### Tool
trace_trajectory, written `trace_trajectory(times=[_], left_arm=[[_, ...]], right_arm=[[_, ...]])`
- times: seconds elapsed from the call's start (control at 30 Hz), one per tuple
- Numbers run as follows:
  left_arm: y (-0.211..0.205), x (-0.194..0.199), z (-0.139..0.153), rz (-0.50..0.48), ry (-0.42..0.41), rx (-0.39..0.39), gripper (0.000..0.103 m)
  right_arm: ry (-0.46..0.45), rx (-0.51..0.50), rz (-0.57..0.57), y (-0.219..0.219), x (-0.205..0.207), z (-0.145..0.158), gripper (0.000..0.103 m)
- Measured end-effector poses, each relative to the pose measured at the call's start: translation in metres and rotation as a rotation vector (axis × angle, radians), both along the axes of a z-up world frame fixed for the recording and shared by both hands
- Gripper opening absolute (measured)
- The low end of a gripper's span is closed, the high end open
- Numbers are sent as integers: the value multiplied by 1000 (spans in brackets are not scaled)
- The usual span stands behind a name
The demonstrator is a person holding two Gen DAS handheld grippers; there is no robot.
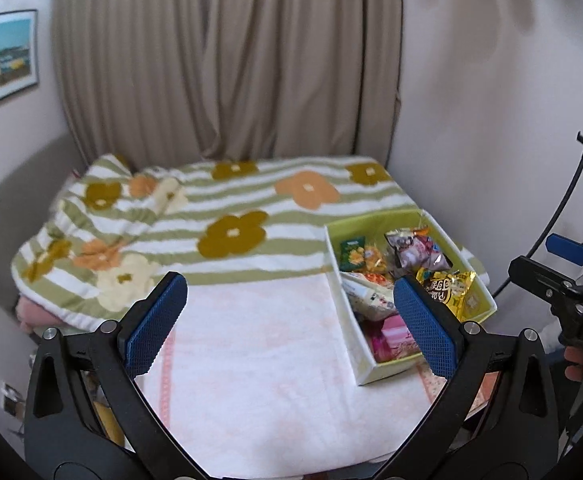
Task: Organize snacks
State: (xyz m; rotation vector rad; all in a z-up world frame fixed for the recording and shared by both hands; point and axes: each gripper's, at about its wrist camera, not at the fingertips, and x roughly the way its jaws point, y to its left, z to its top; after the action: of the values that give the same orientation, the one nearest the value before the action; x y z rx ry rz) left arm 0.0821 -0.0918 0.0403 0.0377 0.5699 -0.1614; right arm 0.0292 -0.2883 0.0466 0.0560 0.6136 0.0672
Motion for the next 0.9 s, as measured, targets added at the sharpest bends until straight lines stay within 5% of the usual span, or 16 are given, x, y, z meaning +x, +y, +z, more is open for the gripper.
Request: trace_trajectory(times=[0.37,0.9], left_arm=[[32,-76,-8,46,-82,-10,103],[38,-91,-15,85,-95,-25,103]], right_arm=[[-93,-56,-59,33,-63,-5,103],[-141,-72,-63,40,-81,-7,103]])
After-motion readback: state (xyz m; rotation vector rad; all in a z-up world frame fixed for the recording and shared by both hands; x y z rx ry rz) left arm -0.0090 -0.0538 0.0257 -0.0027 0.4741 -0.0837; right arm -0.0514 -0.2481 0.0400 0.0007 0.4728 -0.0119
